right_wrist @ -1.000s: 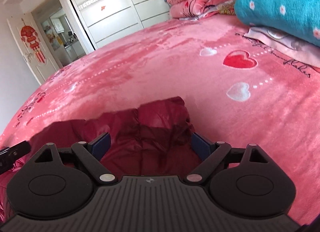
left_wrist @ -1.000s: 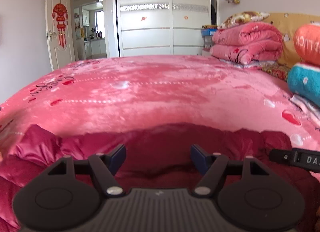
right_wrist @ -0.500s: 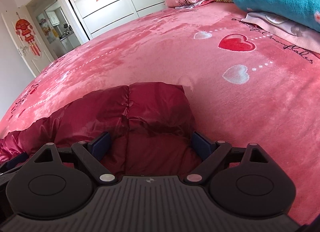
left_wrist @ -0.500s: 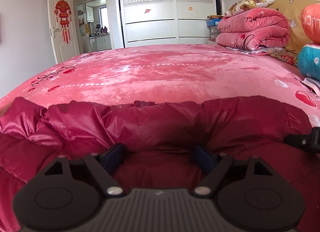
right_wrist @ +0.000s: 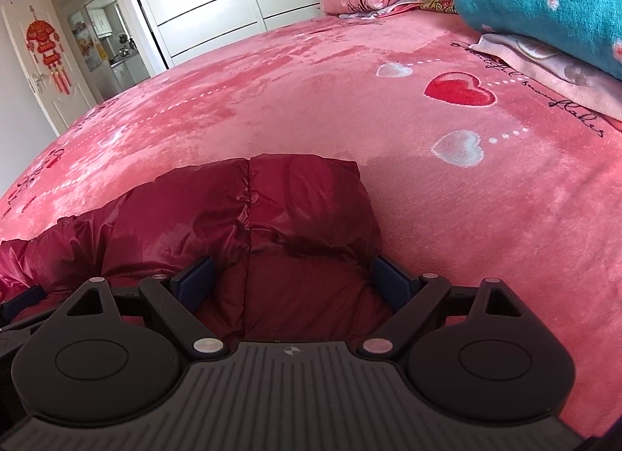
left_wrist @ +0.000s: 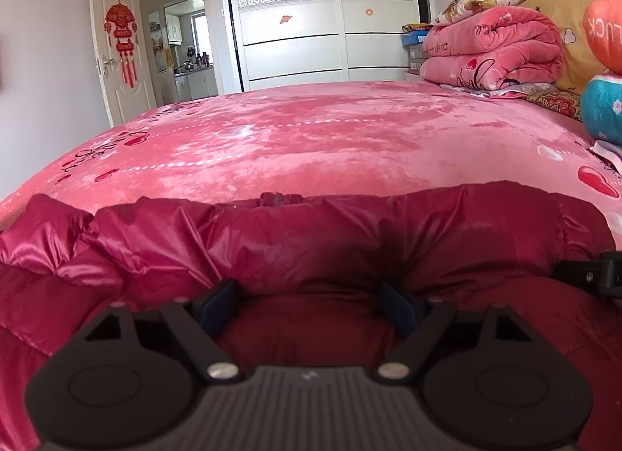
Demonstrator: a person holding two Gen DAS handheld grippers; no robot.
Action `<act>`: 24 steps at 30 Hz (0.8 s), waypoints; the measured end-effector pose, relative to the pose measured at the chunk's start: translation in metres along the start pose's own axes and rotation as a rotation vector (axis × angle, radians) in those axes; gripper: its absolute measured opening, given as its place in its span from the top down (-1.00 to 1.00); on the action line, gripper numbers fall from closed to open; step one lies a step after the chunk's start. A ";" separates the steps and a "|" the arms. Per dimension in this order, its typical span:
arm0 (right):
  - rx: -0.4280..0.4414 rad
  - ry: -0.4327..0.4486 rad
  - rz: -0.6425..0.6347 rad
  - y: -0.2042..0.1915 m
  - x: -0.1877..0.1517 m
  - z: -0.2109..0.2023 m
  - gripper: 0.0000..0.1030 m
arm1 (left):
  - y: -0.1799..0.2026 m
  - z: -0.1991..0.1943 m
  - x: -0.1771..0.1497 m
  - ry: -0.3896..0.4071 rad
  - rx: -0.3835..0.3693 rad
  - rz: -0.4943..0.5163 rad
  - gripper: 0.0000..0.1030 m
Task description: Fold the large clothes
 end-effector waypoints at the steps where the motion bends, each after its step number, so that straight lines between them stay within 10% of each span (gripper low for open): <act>1: -0.005 -0.004 -0.003 -0.001 0.000 -0.001 -1.00 | -0.001 -0.004 0.001 -0.003 -0.002 0.000 -0.59; 24: 0.037 0.105 -0.144 -0.024 -0.009 -0.046 -1.00 | -0.098 -0.111 -0.058 0.038 0.054 -0.079 -0.58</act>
Point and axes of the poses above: each gripper's, at about its wrist camera, not at the fingertips, and z roughly the way its jaws point, y to its right, x to its top, the point moved 3 cm from there along z, roughly the way its jaws point, and after that the axes turned 13 degrees about -y, right-handed, at the moved point
